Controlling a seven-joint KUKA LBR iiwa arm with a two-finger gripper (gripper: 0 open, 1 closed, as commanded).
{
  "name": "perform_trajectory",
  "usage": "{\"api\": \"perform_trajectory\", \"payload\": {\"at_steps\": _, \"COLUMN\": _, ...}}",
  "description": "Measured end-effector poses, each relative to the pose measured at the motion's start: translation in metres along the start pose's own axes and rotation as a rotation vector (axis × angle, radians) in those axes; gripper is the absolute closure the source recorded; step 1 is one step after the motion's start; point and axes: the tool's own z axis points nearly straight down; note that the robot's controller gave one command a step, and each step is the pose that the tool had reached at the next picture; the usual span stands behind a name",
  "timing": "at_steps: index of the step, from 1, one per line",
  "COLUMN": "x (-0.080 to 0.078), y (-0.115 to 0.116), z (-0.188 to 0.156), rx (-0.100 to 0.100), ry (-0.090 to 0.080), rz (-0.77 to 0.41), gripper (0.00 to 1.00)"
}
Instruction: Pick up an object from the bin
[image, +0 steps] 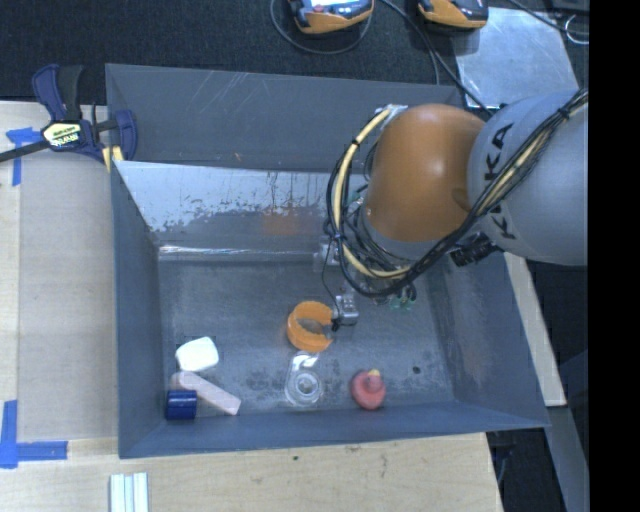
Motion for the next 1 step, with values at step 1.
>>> {"api": "perform_trajectory", "payload": {"at_steps": 1, "x": -0.0014, "y": -0.0004, "z": -0.0048, "rx": 0.0, "ry": -0.008, "rz": 0.002, "gripper": 0.0}}
